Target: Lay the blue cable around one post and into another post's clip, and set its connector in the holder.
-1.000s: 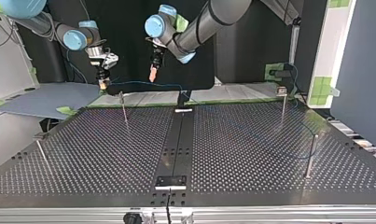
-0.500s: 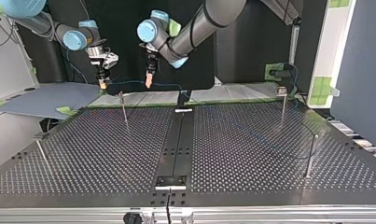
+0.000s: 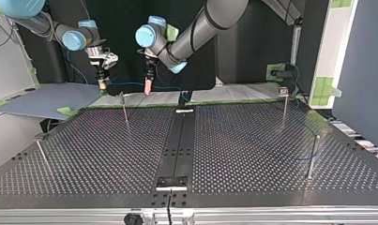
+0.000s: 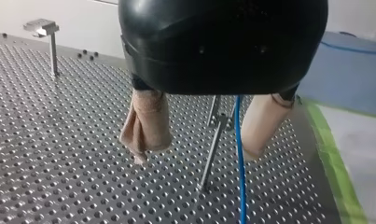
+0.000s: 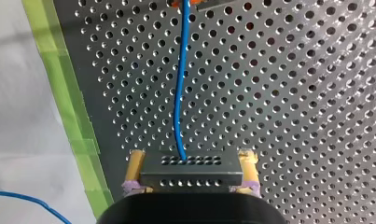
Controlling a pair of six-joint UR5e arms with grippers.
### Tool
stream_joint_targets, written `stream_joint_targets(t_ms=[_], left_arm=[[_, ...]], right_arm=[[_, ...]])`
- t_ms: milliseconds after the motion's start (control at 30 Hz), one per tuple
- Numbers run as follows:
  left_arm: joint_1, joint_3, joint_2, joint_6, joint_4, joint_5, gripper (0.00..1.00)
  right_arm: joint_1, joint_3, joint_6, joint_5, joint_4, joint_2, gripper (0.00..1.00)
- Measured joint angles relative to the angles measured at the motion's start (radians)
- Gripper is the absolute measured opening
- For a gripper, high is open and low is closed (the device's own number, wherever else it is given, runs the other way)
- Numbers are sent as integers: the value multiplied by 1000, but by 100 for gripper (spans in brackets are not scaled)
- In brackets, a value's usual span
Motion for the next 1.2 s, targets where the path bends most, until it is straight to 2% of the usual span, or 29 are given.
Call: stream_joint_targets(t_ms=[200,300,533,733,767,800,833,867,900,933,967,1200], left_arm=[[2,37,-36,10,-34,0,100],[-1,54,-50,11,-29,2,100],[3,96,-56,11,-23,-7,100],[9,109,-57,11,-23,-10,100],[9,109,-57,11,-23,-10,93],[10,109,-57,12,-23,-11,93],[9,109,-57,13,-22,-13,62],[9,109,-57,14,-21,-16,40],[7,109,-57,17,-19,-20,40],[5,109,-57,23,-13,-27,11],[3,109,-57,28,-9,-32,0],[-18,100,-59,84,46,-31,0]], right_arm=[[-4,0,0,9,6,-1,0],[-5,0,0,13,11,-2,0],[-9,0,-5,18,23,-2,0],[-16,0,-4,20,28,-1,0],[-18,-1,-4,21,29,-1,0],[-21,-2,-4,21,29,-1,0],[-23,-3,-4,22,29,-1,0],[-25,-4,-4,22,30,-2,0],[-27,-5,-4,22,31,-1,0],[-29,-5,-4,22,31,-1,0],[-32,-6,-4,22,31,-1,0],[-43,-16,-6,41,34,-1,0]])
